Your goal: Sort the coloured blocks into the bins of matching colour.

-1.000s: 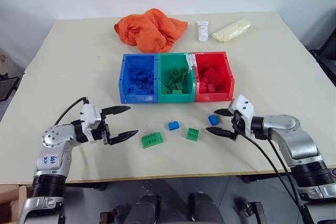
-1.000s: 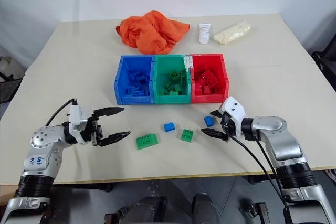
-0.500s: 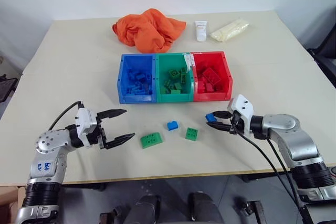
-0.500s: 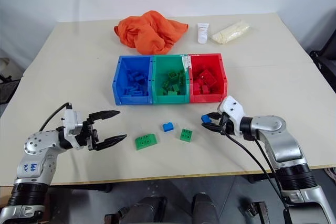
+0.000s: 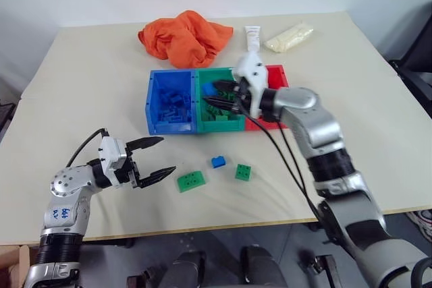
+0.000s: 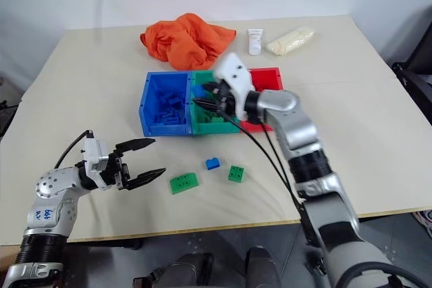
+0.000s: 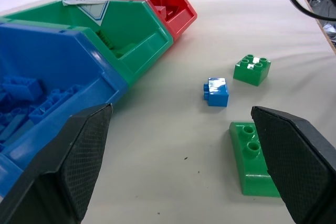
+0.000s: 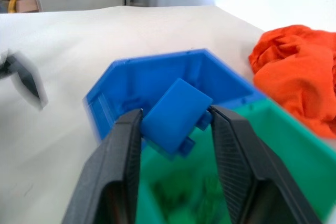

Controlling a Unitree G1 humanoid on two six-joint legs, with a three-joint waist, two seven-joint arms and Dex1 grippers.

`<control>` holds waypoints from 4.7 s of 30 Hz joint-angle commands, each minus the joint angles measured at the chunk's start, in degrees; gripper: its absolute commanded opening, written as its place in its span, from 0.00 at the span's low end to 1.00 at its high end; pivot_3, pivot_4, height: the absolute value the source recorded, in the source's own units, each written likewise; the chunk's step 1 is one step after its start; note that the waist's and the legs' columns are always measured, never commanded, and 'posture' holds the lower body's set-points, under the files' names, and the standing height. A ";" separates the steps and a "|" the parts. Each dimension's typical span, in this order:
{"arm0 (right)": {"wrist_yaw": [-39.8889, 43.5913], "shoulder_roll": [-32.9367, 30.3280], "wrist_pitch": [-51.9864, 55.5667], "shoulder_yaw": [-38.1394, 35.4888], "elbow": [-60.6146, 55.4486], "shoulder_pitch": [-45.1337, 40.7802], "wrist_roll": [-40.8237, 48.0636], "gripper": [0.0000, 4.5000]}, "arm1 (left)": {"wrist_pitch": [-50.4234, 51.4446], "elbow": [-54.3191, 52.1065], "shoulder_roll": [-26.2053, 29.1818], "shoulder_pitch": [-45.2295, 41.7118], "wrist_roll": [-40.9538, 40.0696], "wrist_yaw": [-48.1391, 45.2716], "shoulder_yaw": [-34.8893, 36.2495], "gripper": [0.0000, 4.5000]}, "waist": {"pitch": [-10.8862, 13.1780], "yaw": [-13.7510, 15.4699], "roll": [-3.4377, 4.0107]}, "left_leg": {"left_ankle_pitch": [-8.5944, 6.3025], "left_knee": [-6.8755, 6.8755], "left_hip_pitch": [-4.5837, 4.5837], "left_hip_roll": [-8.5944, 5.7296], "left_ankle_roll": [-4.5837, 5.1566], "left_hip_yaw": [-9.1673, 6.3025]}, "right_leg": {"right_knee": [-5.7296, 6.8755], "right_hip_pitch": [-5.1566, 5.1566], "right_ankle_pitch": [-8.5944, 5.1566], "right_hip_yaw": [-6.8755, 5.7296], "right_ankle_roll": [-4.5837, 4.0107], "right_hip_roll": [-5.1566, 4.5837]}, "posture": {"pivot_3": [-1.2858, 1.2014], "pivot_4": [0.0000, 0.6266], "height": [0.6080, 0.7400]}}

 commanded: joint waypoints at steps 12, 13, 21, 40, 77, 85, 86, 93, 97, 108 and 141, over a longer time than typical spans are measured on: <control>-6.23 14.19 -21.56 -1.77 36.72 -17.68 -7.31 0.85 | -0.69 -7.56 0.19 5.74 -0.87 4.22 2.45 1.00 | 0.00 -1.54 0.01 | -0.02 -0.03 0.01 0.00 -0.04 -0.16 | 0.14 -0.01 0.00 0.02 -0.01 0.04 | 0.52 0.24 1.00; -5.34 13.95 -22.08 -1.95 36.24 -17.46 -7.23 0.92 | -0.71 -7.33 0.16 5.47 -0.86 4.23 2.32 1.00 | 0.00 -1.51 0.01 | -0.02 -0.03 0.01 0.00 -0.04 -0.18 | 0.14 -0.01 0.00 0.02 -0.01 0.04 | 0.52 0.24 1.00; 6.31 7.43 -19.20 -2.65 18.64 -8.57 -3.60 0.99 | -1.83 -2.58 0.15 1.32 -0.09 1.54 0.48 1.00 | -0.01 -1.28 -0.01 | -0.04 0.04 0.00 0.00 -0.06 -0.24 | 0.13 0.03 0.01 0.00 -0.01 0.03 | 0.52 0.24 1.00; 23.96 -38.57 5.77 -23.49 -27.67 45.86 14.34 0.99 | -5.26 10.07 1.38 -6.14 0.37 -7.86 -1.24 1.00 | -0.02 0.36 -0.06 | -0.11 0.11 0.00 0.04 0.05 0.27 | -0.08 0.04 0.01 -0.03 0.00 -0.01 | 0.52 0.24 1.00; 17.20 -23.35 4.17 5.79 -25.60 26.02 -0.56 0.33 | -0.39 -10.28 1.68 9.74 -6.05 -2.87 4.00 1.00 | -0.01 1.93 -0.09 | -0.12 0.11 0.00 0.09 0.04 0.16 | -0.19 0.08 0.01 0.11 -0.01 -0.01 | 0.52 0.24 1.00; 11.82 -19.00 7.82 0.00 -22.93 16.76 1.90 0.33 | -1.11 -7.27 0.27 6.22 -5.10 -2.98 2.80 1.00 | -0.01 1.68 -0.09 | -0.13 0.11 0.02 0.12 0.03 0.18 | -0.16 0.07 0.01 0.10 -0.01 0.03 | 0.52 0.24 1.00; 10.84 -17.91 8.02 -0.35 -20.86 14.42 1.64 0.33 | -1.18 -6.73 0.18 5.64 -4.95 -3.02 2.57 1.00 | -0.01 1.59 -0.09 | -0.13 0.11 0.02 0.13 0.02 0.18 | -0.14 0.06 0.01 0.11 -0.01 0.04 | 0.52 0.24 1.00; 2.80 -6.03 -10.83 -0.56 17.60 -7.91 -5.46 0.33 | -2.39 -4.18 -1.60 1.97 -4.80 -3.99 0.65 1.00 | -0.03 0.20 -0.11 | -0.11 0.06 0.02 0.12 -0.01 0.14 | -0.08 0.03 0.02 0.02 -0.02 0.04 | 0.52 0.24 1.00; 0.56 -3.24 -17.68 -0.89 30.58 -13.68 -7.86 0.63 | -3.58 -3.71 -2.23 1.53 -4.22 -3.90 0.16 1.00 | -0.03 -0.13 -0.11 | -0.15 0.01 0.03 0.13 -0.03 0.07 | 0.05 0.01 0.02 -0.08 -0.03 0.01 | 0.52 0.24 1.00; 7.41 -6.52 -20.10 -3.55 23.85 -10.18 -6.35 0.99 | -3.21 -1.83 -2.37 0.10 -4.98 -6.07 0.06 1.00 | -0.02 -1.36 -0.09 | -0.16 0.08 0.01 0.15 -0.04 0.11 | 0.03 -0.03 0.02 -0.08 -0.03 0.04 | 0.52 0.24 1.00; 20.52 -25.95 6.16 1.76 -27.59 25.14 5.41 0.99 | -3.84 1.58 -2.71 -0.53 -5.28 -9.26 1.20 1.00 | -0.01 1.62 -0.11 | -0.25 0.25 0.07 0.35 0.01 0.54 | -0.17 0.04 0.05 0.09 -0.07 0.16 | 0.52 0.24 1.00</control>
